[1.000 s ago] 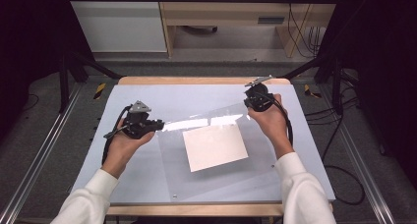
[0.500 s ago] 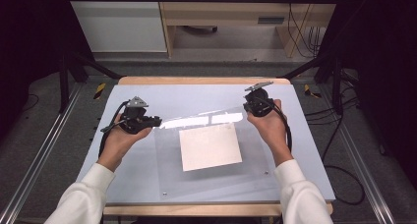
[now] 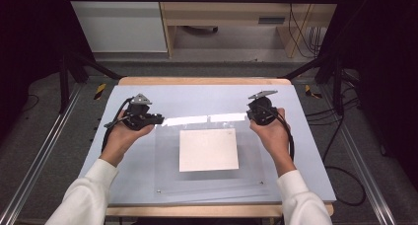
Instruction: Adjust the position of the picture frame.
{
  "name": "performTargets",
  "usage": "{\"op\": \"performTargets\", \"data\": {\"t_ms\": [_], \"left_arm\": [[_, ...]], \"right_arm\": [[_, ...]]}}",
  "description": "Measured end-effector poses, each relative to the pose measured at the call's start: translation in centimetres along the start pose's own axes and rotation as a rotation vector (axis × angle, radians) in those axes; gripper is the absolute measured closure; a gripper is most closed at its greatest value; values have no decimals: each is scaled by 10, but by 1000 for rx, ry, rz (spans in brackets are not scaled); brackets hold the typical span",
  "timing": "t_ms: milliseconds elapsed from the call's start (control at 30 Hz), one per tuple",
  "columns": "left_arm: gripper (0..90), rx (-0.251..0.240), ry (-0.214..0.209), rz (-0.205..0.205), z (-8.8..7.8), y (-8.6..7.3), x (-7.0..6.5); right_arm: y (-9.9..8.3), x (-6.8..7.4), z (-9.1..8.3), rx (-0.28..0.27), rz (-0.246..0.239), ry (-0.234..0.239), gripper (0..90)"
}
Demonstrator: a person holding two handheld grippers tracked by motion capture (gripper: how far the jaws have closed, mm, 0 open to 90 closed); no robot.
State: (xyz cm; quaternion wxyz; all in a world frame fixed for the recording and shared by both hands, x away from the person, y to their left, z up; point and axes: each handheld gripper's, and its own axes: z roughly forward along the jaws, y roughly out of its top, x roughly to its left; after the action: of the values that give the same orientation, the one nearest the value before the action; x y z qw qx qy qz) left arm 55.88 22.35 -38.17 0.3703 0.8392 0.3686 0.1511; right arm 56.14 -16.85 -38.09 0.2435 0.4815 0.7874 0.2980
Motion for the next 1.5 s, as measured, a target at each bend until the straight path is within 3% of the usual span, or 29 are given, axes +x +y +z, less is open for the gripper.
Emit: {"op": "performTargets", "data": {"t_ms": [567, 800, 1067, 1300, 1500], "left_arm": [[796, 59, -11, -7, 28, -8, 6], [801, 70, -23, -51, 45, -18, 11], [821, 107, 0, -55, 63, -22, 11], [825, 115, 6, -82, 69, -27, 12], [829, 112, 18, -79, 70, -28, 12]], "right_arm": [[-26, 0, 26, 61, 22, 23, 857], [-32, -3, 36, 75, 29, 34, 856], [-43, -6, 52, 97, 57, 49, 856], [-46, -6, 60, 100, 68, 56, 856], [-47, -7, 63, 96, 73, 58, 855]]}}
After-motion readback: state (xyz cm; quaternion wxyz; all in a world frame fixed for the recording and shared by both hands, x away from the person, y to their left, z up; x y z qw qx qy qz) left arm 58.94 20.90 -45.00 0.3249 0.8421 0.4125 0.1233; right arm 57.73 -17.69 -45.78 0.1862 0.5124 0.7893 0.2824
